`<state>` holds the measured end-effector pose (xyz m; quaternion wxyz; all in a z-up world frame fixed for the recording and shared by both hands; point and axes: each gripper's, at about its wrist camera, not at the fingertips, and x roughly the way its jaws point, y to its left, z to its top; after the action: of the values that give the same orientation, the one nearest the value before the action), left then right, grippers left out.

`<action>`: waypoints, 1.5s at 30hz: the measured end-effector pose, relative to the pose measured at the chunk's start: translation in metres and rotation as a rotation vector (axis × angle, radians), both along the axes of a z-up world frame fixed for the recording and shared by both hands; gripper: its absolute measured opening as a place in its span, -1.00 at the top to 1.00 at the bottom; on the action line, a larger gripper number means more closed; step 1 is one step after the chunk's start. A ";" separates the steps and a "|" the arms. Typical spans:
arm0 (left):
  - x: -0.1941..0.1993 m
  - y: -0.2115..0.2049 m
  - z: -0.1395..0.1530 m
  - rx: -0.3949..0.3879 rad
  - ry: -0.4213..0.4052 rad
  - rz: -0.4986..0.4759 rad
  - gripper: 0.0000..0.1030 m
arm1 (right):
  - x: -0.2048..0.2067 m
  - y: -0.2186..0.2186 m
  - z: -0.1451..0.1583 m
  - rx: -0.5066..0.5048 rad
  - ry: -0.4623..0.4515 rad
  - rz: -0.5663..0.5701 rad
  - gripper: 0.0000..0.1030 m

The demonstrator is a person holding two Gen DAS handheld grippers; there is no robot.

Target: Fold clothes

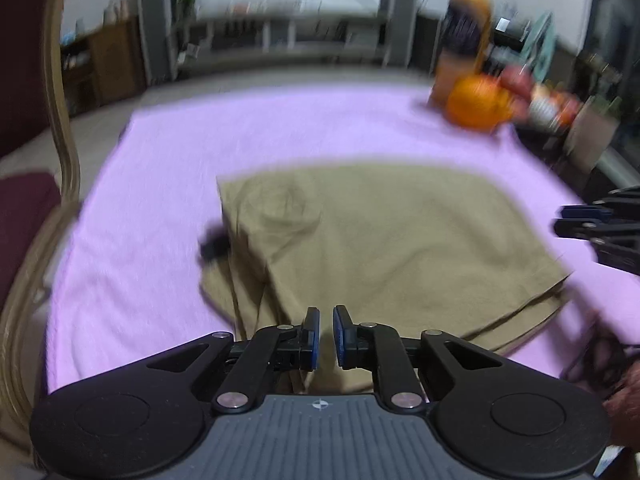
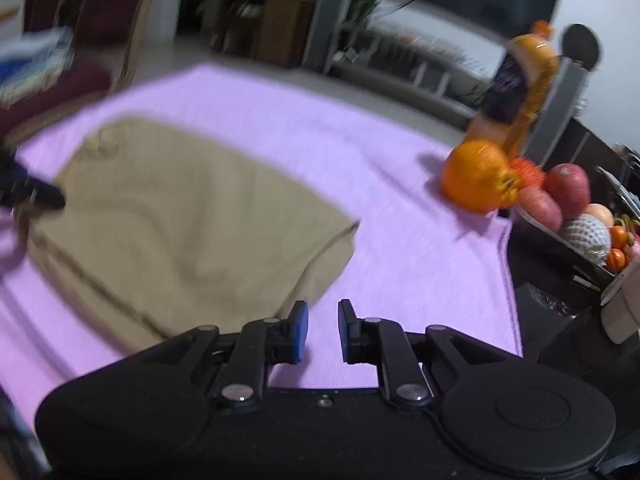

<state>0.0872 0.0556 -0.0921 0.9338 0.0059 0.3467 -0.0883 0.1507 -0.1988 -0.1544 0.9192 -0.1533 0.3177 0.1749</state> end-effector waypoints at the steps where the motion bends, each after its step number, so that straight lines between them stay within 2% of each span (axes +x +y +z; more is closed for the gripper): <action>1: -0.002 0.004 0.007 -0.020 -0.035 0.002 0.70 | 0.002 -0.001 0.009 0.041 -0.035 -0.022 0.66; 4: 0.004 0.012 0.019 -0.051 -0.095 0.047 0.70 | 0.013 -0.006 0.026 0.168 -0.089 -0.094 0.53; 8: 0.047 0.014 0.011 -0.051 -0.050 0.128 0.74 | 0.038 -0.004 0.026 0.341 -0.067 -0.153 0.53; 10: 0.066 0.015 0.006 -0.063 -0.040 0.149 0.78 | 0.053 0.003 0.019 0.387 -0.037 -0.157 0.54; 13: 0.089 0.015 -0.001 -0.070 -0.032 0.168 0.81 | 0.074 0.014 0.003 0.451 0.046 -0.143 0.55; 17: 0.116 0.018 -0.026 -0.033 0.019 0.194 0.87 | 0.100 0.024 -0.021 0.581 0.197 -0.118 0.58; 18: 0.119 0.023 -0.032 -0.056 0.043 0.207 0.88 | 0.107 0.024 -0.030 0.627 0.250 -0.119 0.59; 19: 0.122 0.028 -0.039 -0.084 0.067 0.221 0.88 | 0.113 0.022 -0.039 0.665 0.293 -0.130 0.59; 21: 0.121 0.030 -0.044 -0.093 0.076 0.229 0.85 | 0.123 0.015 -0.059 0.726 0.359 -0.178 0.71; 23: 0.120 0.029 -0.047 -0.085 0.077 0.231 0.85 | 0.130 0.000 -0.073 0.800 0.397 -0.244 1.00; 26: 0.116 0.027 -0.047 -0.053 0.061 0.223 0.76 | 0.130 -0.022 -0.084 0.880 0.394 -0.328 1.00; 28: 0.113 0.037 -0.043 -0.084 0.073 0.249 0.76 | 0.125 -0.030 -0.075 0.821 0.326 -0.401 1.00; 29: 0.111 0.043 -0.042 -0.077 0.081 0.287 0.76 | 0.122 -0.036 -0.069 0.767 0.284 -0.464 1.00; 31: 0.104 0.055 -0.038 -0.036 0.100 0.377 0.82 | 0.114 -0.054 -0.060 0.686 0.239 -0.611 0.85; 33: 0.094 0.070 -0.033 -0.012 0.130 0.448 0.89 | 0.101 -0.077 -0.051 0.718 0.234 -0.697 0.85; 34: 0.088 0.076 -0.026 -0.027 0.128 0.462 0.89 | 0.093 -0.086 -0.044 0.750 0.231 -0.717 0.85; 37: 0.062 0.074 0.011 -0.046 0.057 0.404 0.87 | 0.071 -0.097 -0.004 0.815 0.225 -0.651 0.84; 40: 0.031 0.059 0.051 -0.046 -0.041 0.292 0.86 | 0.042 -0.094 0.045 0.835 0.195 -0.523 0.79; 42: 0.009 0.050 0.067 -0.069 -0.087 0.202 0.81 | 0.019 -0.092 0.071 0.855 0.191 -0.461 0.70; 44: -0.002 0.041 0.067 -0.091 -0.085 0.133 0.77 | -0.002 -0.087 0.084 0.877 0.201 -0.422 0.39; 45: -0.005 0.037 0.062 -0.098 -0.073 0.111 0.77 | -0.010 -0.083 0.084 0.886 0.211 -0.414 0.30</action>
<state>0.0817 0.0923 -0.0296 0.9484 -0.0558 0.3076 -0.0532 0.1411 -0.2818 -0.0704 0.8742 0.3368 0.3279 0.1215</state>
